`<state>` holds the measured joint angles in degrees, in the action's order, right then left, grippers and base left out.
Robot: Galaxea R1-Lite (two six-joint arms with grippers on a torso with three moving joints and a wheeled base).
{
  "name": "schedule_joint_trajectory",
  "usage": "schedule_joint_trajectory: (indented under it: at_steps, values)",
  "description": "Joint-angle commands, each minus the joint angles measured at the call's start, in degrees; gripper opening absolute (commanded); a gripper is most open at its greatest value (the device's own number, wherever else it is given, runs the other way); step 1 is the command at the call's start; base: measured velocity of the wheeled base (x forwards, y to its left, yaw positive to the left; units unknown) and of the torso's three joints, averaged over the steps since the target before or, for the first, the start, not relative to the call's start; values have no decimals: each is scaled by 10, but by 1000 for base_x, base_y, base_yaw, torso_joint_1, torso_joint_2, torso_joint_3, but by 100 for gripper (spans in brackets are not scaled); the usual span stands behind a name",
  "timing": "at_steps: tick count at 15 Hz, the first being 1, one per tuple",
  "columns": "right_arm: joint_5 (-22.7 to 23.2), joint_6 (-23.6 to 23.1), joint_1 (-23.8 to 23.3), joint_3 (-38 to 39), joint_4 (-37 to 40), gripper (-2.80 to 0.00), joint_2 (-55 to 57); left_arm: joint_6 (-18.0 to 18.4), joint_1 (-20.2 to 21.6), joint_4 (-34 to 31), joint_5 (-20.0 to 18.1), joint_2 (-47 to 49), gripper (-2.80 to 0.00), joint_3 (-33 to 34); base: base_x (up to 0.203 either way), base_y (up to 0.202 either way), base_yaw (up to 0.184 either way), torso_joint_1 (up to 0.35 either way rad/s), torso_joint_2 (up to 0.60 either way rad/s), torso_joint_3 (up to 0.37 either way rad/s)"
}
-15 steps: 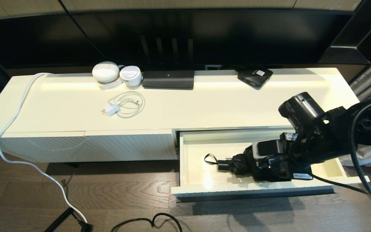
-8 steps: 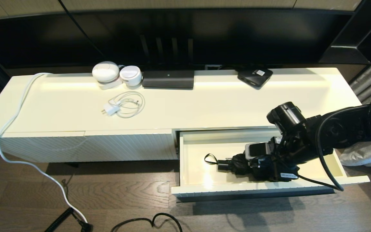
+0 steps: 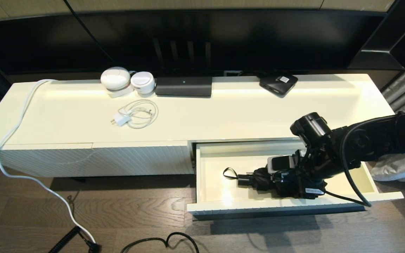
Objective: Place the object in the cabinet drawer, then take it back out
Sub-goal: Take the umbrella out of the drawer and put it on the table
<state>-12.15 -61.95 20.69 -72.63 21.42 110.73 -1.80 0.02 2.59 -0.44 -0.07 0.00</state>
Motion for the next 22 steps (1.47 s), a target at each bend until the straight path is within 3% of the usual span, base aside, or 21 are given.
schedule_joint_trajectory:
  at_steps: [1, 16, 22]
  values:
    - [0, -4, 0, 3, 3, 0, 6, 0, 0, 0, 0, 1, -280, 0, 0, 0, 0, 0, 0, 0]
    - [11, -4, -21, -45, 8, 0, 41, 0, 0, 0, 0, 1, -280, 0, 0, 0, 0, 0, 0, 0]
    - [18, -4, -23, -141, 151, 0, 41, 0, 1, 0, 0, 1, -280, 0, 0, 0, 0, 0, 0, 0]
